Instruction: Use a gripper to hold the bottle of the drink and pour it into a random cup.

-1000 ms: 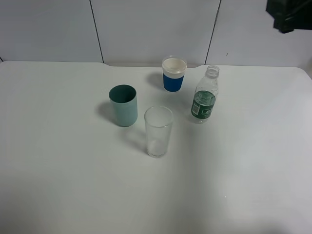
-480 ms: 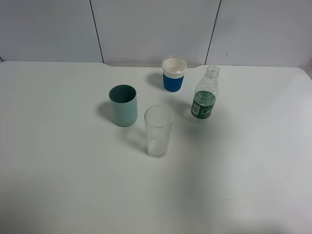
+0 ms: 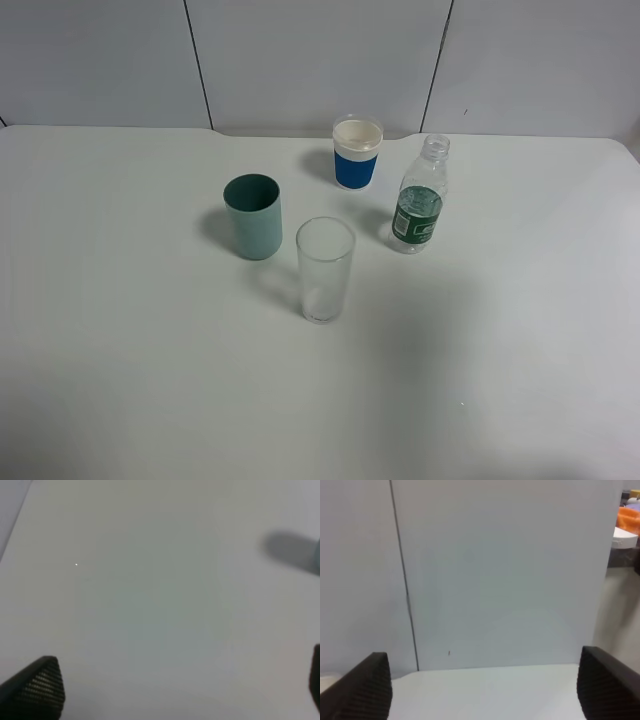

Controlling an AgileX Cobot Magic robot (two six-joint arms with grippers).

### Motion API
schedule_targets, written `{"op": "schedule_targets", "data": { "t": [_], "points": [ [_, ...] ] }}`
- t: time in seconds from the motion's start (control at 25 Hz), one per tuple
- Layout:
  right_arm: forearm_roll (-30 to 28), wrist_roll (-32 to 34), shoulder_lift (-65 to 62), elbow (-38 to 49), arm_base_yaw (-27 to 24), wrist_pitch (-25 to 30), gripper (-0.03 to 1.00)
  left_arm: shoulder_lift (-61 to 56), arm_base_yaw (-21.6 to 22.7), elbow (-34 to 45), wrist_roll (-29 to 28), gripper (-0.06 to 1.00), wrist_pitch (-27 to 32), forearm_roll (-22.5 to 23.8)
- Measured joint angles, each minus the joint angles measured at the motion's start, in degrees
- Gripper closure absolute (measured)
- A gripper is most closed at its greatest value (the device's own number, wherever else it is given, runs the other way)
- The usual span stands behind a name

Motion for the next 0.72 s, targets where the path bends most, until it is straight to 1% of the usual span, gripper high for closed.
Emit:
{"op": "schedule_targets", "data": {
  "t": [0.16, 0.44, 0.56, 0.72],
  "points": [
    [1.8, -4.3, -5.4, 0.0, 0.0, 7.2, 0.23, 0.0, 0.0, 0.0, 0.0, -0.05, 0.0, 0.0],
    [6.0, -6.4, -11.8, 0.0, 0.0, 22.6, 0.23, 0.0, 0.0, 0.0, 0.0, -0.05, 0.0, 0.0],
    [6.0, -6.4, -14.0, 0.2, 0.0, 26.4, 0.23, 0.0, 0.0, 0.0, 0.0, -0.05, 0.0, 0.0],
    [7.2, -6.4, -14.2, 1.7, 0.0, 28.6, 0.23, 0.0, 0.0, 0.0, 0.0, -0.05, 0.0, 0.0]
  ]
}}
